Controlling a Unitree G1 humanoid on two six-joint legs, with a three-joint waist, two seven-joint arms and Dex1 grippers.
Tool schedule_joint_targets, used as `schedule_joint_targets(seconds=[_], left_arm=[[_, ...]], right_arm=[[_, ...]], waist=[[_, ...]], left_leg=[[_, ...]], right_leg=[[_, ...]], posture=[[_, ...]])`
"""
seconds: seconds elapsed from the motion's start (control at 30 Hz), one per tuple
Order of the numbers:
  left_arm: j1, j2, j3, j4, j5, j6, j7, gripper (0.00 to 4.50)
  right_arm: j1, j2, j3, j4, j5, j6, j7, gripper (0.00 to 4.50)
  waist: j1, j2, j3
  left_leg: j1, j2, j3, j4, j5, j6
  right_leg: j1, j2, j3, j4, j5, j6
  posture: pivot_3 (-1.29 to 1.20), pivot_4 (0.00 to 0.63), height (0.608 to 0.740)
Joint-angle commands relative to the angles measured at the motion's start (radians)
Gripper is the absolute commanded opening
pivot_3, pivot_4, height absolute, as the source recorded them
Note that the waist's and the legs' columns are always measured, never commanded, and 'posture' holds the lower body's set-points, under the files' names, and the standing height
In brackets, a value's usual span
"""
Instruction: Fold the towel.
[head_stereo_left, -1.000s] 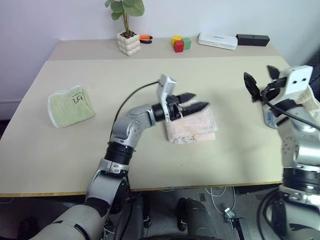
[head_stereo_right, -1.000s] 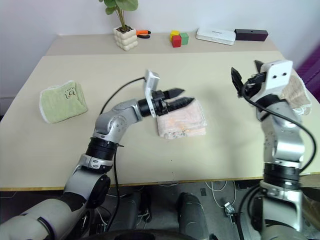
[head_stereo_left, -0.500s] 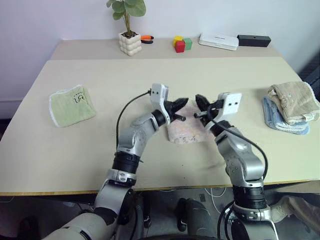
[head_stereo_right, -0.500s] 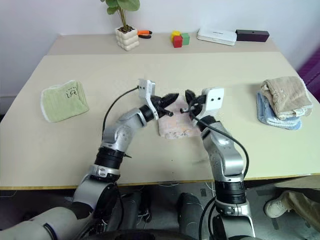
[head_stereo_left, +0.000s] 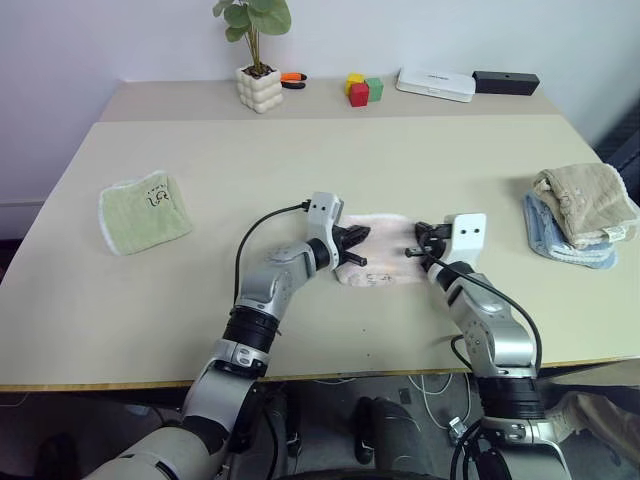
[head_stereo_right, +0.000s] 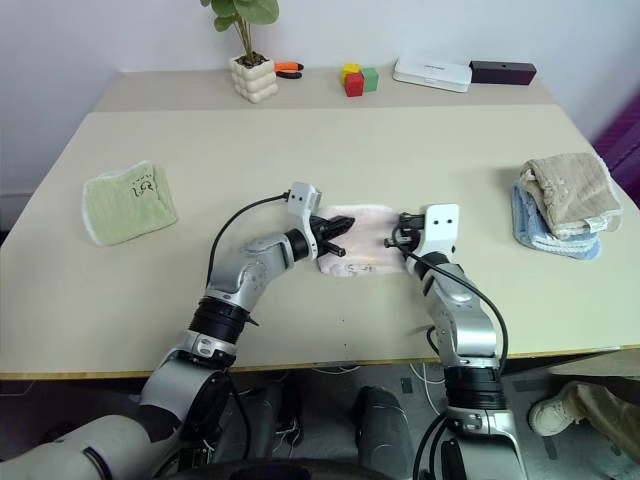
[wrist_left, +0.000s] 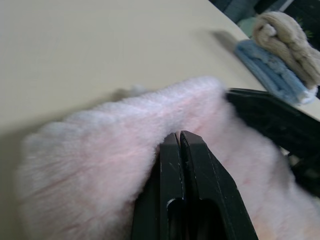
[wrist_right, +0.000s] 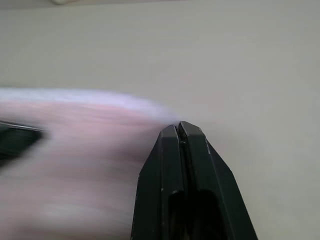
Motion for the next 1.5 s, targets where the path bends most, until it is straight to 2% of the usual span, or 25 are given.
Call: schedule_joint_targets(seconds=[0.03, 0.1, 0.13, 0.2, 0.4, 0.47, 0.5, 0.6, 0.73, 0.8, 0.9, 1.0, 1.1, 1.27, 1.5], left_arm=[[-0.007, -0.024, 0.076, -0.035, -0.075, 0.029, 0.007, 0.07], [-0.026, -0.033, 0.094, -0.074, -0.115, 0.064, -0.011, 0.07], [-0.038, -0.033, 0.092, -0.105, -0.135, 0.079, -0.032, 0.59], [-0.060, -0.022, 0.082, -0.161, -0.133, 0.056, -0.053, 1.38], [-0.072, 0.027, 0.094, -0.221, -0.170, 0.085, -0.094, 4.42], [-0.090, 0.028, 0.166, -0.240, -0.249, 0.165, -0.047, 4.48], [-0.117, 0.021, 0.243, -0.237, -0.330, 0.222, 0.002, 4.48], [-0.157, 0.080, 0.355, -0.238, -0.449, 0.369, 0.054, 4.48], [-0.101, 0.239, 0.304, -0.244, -0.464, 0.555, -0.009, 4.48], [-0.058, 0.317, 0.253, -0.251, -0.438, 0.581, -0.051, 4.48], [-0.022, 0.359, 0.261, -0.243, -0.466, 0.651, -0.065, 4.48], [0.011, 0.382, 0.239, -0.257, -0.481, 0.733, -0.095, 4.48], [0.002, 0.362, 0.277, -0.194, -0.543, 0.865, -0.109, 4.48], [-0.025, 0.292, 0.314, -0.098, -0.542, 0.896, -0.085, 4.48], [-0.094, 0.165, 0.351, 0.101, -0.481, 0.797, -0.006, 4.48]], right_arm=[[-0.035, 0.016, -0.043, -0.032, 0.045, -0.031, 0.004, 0.00], [-0.071, 0.025, -0.055, -0.070, 0.086, -0.029, 0.028, 0.00], [-0.100, 0.024, -0.056, -0.095, 0.110, -0.021, 0.042, 0.53], [-0.174, -0.001, -0.085, -0.126, 0.159, 0.012, 0.055, 1.30], [-0.257, -0.126, -0.141, -0.043, 0.143, 0.008, 0.072, 4.37], [-0.253, -0.147, -0.140, -0.049, 0.153, 0.017, 0.099, 4.45], [-0.251, -0.153, -0.147, -0.065, 0.185, 0.028, 0.131, 4.45], [-0.195, -0.236, -0.132, -0.141, 0.273, 0.014, 0.365, 4.45], [-0.041, -0.430, -0.156, -0.241, 0.433, 0.127, 0.669, 4.45], [0.034, -0.521, -0.165, -0.263, 0.448, 0.142, 0.766, 4.45], [0.076, -0.593, -0.180, -0.247, 0.451, 0.152, 0.825, 4.45], [0.058, -0.598, -0.187, -0.225, 0.450, 0.140, 0.829, 4.45], [0.043, -0.588, -0.180, -0.234, 0.457, 0.144, 0.831, 4.45], [0.072, -0.610, -0.199, -0.263, 0.492, 0.172, 0.868, 4.45], [0.126, -0.626, -0.244, -0.304, 0.508, 0.181, 0.862, 4.45]], waist=[[-0.003, 0.000, 0.000], [-0.009, 0.000, 0.000], [-0.012, 0.000, 0.000], [-0.016, 0.000, 0.001], [-0.013, 0.000, 0.000], [-0.016, 0.000, 0.000], [-0.017, 0.000, 0.000], [-0.017, 0.000, 0.001], [-0.015, 0.000, 0.001], [-0.015, -0.001, 0.001], [-0.013, -0.002, 0.002], [-0.013, -0.002, 0.002], [-0.013, -0.002, 0.002], [-0.009, -0.002, 0.002], [0.012, -0.003, 0.002]], left_leg=[[0.000, 0.000, 0.000, 0.000, 0.000, -0.001], [0.000, 0.000, 0.000, 0.000, 0.002, -0.003], [0.000, 0.000, 0.000, 0.000, 0.002, -0.003], [-0.001, 0.000, 0.000, 0.000, 0.002, -0.003], [0.000, -0.001, 0.000, 0.000, 0.002, -0.004], [0.000, -0.001, 0.001, 0.000, 0.002, -0.004], [0.000, -0.001, 0.001, 0.000, 0.002, -0.004], [0.000, -0.001, 0.001, 0.000, 0.003, -0.004], [0.001, -0.001, 0.001, -0.001, 0.003, -0.004], [0.004, -0.002, 0.001, -0.001, 0.002, -0.004], [0.005, -0.002, 0.001, 0.000, 0.000, 0.000], [0.006, 0.000, 0.000, 0.000, 0.000, 0.000], [0.006, 0.000, 0.000, 0.000, 0.000, 0.000], [0.006, -0.001, 0.000, 0.000, 0.001, -0.002], [0.008, -0.001, 0.000, 0.001, 0.000, 0.001]], right_leg=[[0.000, 0.000, 0.000, 0.000, 0.000, 0.000], [0.000, 0.000, 0.000, 0.001, 0.000, 0.000], [0.000, 0.000, 0.000, 0.001, 0.000, 0.000], [-0.002, 0.000, 0.001, 0.002, 0.000, 0.000], [-0.001, -0.001, 0.001, 0.004, -0.001, 0.001], [-0.001, -0.001, 0.001, 0.004, -0.001, 0.001], [-0.001, -0.001, 0.001, 0.005, -0.001, 0.001], [-0.003, -0.001, 0.002, 0.006, -0.001, 0.001], [-0.001, -0.001, 0.002, 0.006, -0.002, 0.003], [0.001, -0.001, 0.002, 0.006, -0.003, 0.003], [0.002, -0.002, 0.002, 0.006, -0.002, 0.003], [0.003, -0.002, 0.002, 0.006, -0.002, 0.002], [0.003, -0.003, 0.002, 0.006, -0.003, 0.002], [0.003, -0.003, 0.002, 0.006, -0.003, 0.002], [0.004, -0.003, 0.002, 0.006, -0.003, 0.002]], posture=[[0.00, 0.150, 0.740], [0.00, 0.150, 0.740], [0.00, 0.150, 0.740], [0.00, 0.150, 0.740], [0.00, 0.150, 0.740], [0.00, 0.150, 0.740], [0.00, 0.150, 0.740], [0.00, 0.150, 0.740], [0.00, 0.150, 0.740], [0.00, 0.150, 0.740], [0.00, 0.150, 0.740], [0.00, 0.150, 0.740], [0.00, 0.150, 0.740], [0.00, 0.150, 0.740], [0.00, 0.150, 0.740]])
